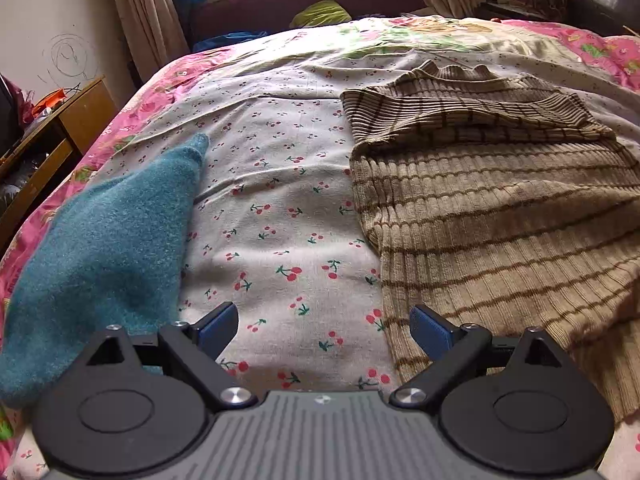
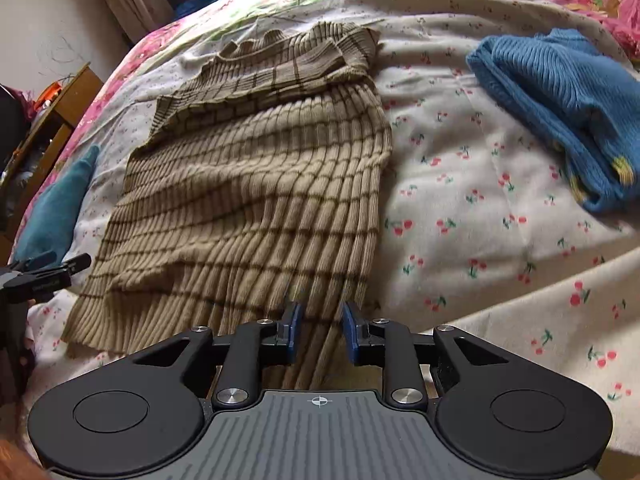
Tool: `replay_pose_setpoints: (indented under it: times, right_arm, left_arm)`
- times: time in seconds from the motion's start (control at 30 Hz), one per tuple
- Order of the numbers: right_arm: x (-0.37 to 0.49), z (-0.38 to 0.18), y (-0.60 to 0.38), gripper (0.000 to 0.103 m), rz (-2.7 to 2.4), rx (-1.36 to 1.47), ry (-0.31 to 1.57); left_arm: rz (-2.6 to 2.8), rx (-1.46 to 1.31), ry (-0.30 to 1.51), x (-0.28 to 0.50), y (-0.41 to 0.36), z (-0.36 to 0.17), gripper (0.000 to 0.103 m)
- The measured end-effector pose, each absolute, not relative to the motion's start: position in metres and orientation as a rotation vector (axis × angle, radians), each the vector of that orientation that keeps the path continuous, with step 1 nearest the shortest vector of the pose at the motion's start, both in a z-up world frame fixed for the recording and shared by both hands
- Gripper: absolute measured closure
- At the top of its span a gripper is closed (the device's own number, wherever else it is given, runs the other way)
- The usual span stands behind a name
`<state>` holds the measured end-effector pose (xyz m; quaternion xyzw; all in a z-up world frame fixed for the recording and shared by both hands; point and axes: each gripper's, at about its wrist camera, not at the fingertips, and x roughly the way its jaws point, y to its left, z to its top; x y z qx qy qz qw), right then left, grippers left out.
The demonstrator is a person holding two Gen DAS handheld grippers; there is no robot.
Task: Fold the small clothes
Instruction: 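Move the right tool to the sweater hem and grasp it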
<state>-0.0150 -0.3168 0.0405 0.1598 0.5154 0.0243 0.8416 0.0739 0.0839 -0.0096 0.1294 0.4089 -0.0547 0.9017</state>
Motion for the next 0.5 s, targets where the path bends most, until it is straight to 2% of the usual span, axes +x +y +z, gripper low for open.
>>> replay_pose_setpoints:
  times: [0.2, 0.3, 0.5]
  right_arm:
    - [-0.027, 0.036, -0.312, 0.075, 0.059, 0.336, 1.102]
    - [-0.03, 0.037, -0.313, 0.075, 0.06, 0.337, 1.093]
    - [-0.035, 0.036, -0.314, 0.075, 0.062, 0.345, 1.083]
  left_arm:
    - [-0.214, 0.246, 0.906, 0.055, 0.082, -0.009, 0.001]
    - [-0.25, 0.259, 0.934, 0.049, 0.077, -0.009, 0.005]
    - [-0.319, 0.229, 1.001, 0.038, 0.072, -0.011, 0.024]
